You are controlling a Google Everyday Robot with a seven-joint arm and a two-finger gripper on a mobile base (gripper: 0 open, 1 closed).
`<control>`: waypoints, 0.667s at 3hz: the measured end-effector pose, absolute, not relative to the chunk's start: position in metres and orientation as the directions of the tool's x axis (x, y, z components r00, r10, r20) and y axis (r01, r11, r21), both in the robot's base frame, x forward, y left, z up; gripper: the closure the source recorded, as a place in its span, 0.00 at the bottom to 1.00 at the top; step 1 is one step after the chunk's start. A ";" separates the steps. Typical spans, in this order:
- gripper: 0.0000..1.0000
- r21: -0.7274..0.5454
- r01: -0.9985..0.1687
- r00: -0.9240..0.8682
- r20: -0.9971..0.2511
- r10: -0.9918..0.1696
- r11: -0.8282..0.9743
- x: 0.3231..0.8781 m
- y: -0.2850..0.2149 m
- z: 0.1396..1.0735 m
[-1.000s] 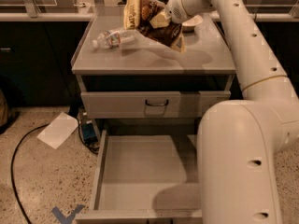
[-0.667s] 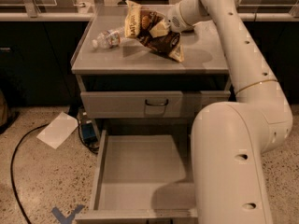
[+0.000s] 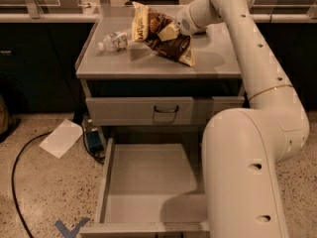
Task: Pick brown chip bag from middle drawer and place on counter
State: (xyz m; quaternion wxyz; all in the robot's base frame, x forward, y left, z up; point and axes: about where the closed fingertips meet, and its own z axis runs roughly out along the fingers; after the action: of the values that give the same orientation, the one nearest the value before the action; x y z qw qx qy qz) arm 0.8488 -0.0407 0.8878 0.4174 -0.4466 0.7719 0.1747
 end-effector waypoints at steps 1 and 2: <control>0.36 -0.103 -0.835 -0.253 -0.800 -0.544 0.540 0.849 -0.041 0.888; 0.12 -0.103 -0.835 -0.253 -0.800 -0.544 0.540 0.849 -0.041 0.888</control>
Offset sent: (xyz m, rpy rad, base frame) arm 0.0000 0.0000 0.0000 0.0000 0.0000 0.0000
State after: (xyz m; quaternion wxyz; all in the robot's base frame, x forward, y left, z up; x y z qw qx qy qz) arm 0.8488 -0.0406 0.8876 0.4173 -0.4467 0.7719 0.1748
